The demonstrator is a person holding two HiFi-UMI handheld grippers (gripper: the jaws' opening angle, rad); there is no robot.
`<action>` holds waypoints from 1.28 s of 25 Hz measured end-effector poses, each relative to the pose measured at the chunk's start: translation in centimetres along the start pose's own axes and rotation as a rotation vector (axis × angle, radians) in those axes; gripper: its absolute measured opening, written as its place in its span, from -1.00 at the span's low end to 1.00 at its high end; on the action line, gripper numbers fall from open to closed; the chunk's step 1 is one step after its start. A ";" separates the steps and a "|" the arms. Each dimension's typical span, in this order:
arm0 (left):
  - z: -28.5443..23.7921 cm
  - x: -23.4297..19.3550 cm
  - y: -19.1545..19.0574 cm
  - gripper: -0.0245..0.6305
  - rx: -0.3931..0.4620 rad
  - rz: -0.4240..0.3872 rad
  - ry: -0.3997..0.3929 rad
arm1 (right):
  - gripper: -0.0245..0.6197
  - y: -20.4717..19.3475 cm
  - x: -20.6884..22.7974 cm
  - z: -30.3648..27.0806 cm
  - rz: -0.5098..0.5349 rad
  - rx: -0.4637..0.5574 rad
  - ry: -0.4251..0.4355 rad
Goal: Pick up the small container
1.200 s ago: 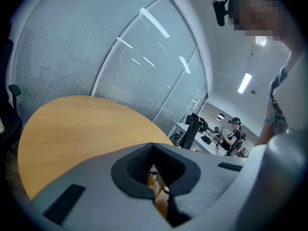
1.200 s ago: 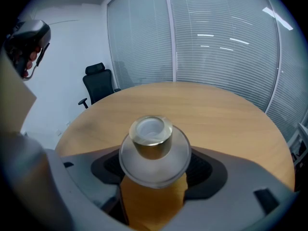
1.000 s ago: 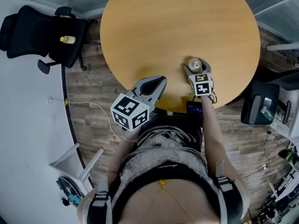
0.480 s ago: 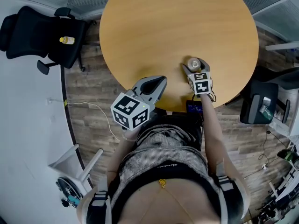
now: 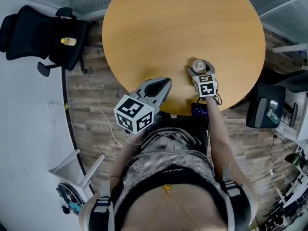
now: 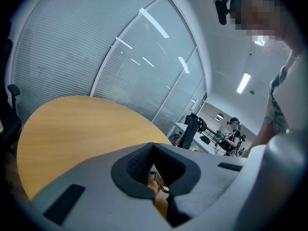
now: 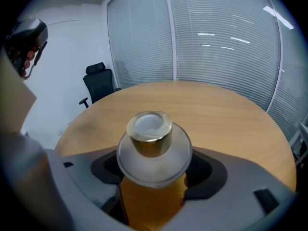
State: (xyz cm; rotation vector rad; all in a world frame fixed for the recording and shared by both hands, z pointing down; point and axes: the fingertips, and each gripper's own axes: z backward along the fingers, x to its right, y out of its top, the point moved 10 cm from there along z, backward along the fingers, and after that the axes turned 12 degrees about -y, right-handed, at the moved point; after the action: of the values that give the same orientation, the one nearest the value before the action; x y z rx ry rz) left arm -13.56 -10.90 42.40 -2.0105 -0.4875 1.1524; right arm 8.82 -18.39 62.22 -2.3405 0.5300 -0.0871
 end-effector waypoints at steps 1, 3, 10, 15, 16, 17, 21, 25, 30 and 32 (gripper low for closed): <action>0.0 0.0 0.0 -0.91 0.001 -0.001 0.001 | 0.13 -0.1 0.0 -0.1 -0.001 0.002 -0.001; 0.0 0.0 0.0 -0.91 0.004 -0.002 0.003 | 0.13 -0.1 0.0 -0.1 0.000 0.008 0.000; 0.3 0.4 0.2 -0.91 0.019 -0.015 0.006 | 0.13 -0.1 0.2 0.3 0.038 0.034 0.034; 0.7 0.6 0.4 -0.91 0.031 -0.025 0.011 | 0.13 -0.5 0.1 0.4 0.055 0.035 0.058; 0.7 0.6 0.4 -0.91 0.033 -0.026 0.012 | 0.13 -0.5 0.1 0.5 0.056 0.031 0.062; 0.7 0.6 0.5 -0.91 0.034 -0.027 0.013 | 0.13 -0.6 0.1 0.5 0.058 0.029 0.067; 0.5 0.9 0.4 -0.91 0.036 -0.032 0.011 | 0.13 -0.5 0.2 1.2 0.066 0.025 0.078; 0.3 1.2 0.4 -0.91 0.035 -0.035 0.006 | 0.13 0.3 0.4 2.1 0.080 0.037 0.098; -0.3 1.7 0.4 -0.91 0.032 -0.041 -0.007 | 0.13 1.2 1.0 3.4 0.128 0.079 0.094; -0.5 1.9 0.4 -0.91 0.032 -0.044 -0.010 | 0.13 1.5 1.6 3.7 0.140 0.092 0.092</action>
State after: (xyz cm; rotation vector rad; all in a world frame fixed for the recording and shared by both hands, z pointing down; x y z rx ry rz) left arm -12.18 -10.18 41.14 -1.9586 -0.5128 1.1369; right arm 10.49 -17.63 58.36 -2.2110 0.7188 -0.1507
